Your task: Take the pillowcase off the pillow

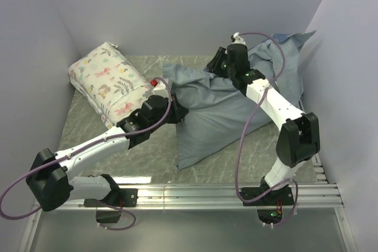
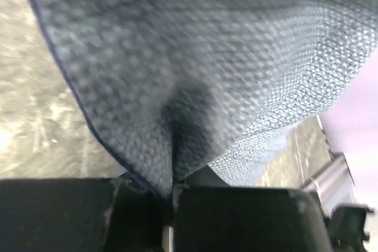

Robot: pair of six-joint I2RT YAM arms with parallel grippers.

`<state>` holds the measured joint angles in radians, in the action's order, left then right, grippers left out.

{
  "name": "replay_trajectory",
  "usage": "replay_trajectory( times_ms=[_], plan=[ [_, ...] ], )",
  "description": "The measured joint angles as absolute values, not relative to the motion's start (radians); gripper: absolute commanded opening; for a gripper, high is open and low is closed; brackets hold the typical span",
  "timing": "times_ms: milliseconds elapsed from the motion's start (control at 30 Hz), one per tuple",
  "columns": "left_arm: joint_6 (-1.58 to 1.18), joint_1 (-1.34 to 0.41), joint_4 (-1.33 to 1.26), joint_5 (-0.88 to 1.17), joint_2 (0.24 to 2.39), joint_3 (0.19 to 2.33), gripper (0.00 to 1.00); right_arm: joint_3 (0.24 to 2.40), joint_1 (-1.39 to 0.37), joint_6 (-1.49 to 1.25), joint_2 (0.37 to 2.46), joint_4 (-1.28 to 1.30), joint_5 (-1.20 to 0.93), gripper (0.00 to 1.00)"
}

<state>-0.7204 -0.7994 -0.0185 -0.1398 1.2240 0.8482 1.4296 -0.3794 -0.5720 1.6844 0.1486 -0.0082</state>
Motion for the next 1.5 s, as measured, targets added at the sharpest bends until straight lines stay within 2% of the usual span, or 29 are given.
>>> replay_trajectory(
  times_ms=[33,67,167,367,633,900,933,1033,1067,1100,1133,1167,1333,1500],
  plan=[
    [-0.720,-0.800,0.008,-0.164,1.224,0.868,0.00,1.448,-0.381,-0.558,1.678,0.160,0.001,0.54],
    [-0.719,-0.800,0.049,-0.194,1.224,0.893,0.00,1.462,-0.382,-0.545,1.671,0.170,0.009,0.63],
    [-0.709,-0.799,0.159,-0.275,1.222,0.973,0.00,1.515,-0.382,-0.501,1.628,0.226,0.046,0.74],
    [-0.668,-0.683,0.345,-0.337,1.193,1.169,0.00,1.588,-0.382,-0.433,1.494,0.321,0.176,0.87],
    [-0.619,-0.385,0.464,-0.329,1.135,1.295,0.00,1.495,-0.280,-0.421,1.436,0.309,0.215,0.89],
    [-0.585,-0.306,0.522,-0.279,1.174,1.359,0.00,1.310,-0.286,-0.422,1.586,0.291,0.152,0.90],
    [-0.584,-0.296,0.524,-0.270,1.184,1.367,0.00,1.290,-0.289,-0.422,1.589,0.295,0.149,0.88],
    [-0.582,-0.263,0.533,-0.243,1.213,1.391,0.00,1.283,-0.295,-0.423,1.602,0.295,0.159,0.64],
    [-0.582,-0.251,0.537,-0.233,1.223,1.400,0.00,1.283,-0.295,-0.428,1.602,0.296,0.173,0.41],
    [-0.582,-0.235,0.545,-0.221,1.238,1.412,0.00,1.283,-0.295,-0.425,1.602,0.300,0.187,0.26],
    [-0.582,-0.223,0.550,-0.213,1.251,1.427,0.00,1.282,-0.295,-0.439,1.600,0.300,0.199,0.05],
    [-0.581,-0.204,0.566,-0.202,1.275,1.456,0.00,1.279,-0.295,-0.442,1.596,0.299,0.207,0.00],
    [-0.580,-0.089,0.593,-0.166,1.438,1.631,0.00,1.224,-0.306,-0.469,1.496,0.305,0.175,0.00],
    [-0.587,0.050,0.615,-0.155,1.613,1.775,0.00,1.222,-0.434,-0.474,1.400,0.306,0.147,0.00]
  ],
)
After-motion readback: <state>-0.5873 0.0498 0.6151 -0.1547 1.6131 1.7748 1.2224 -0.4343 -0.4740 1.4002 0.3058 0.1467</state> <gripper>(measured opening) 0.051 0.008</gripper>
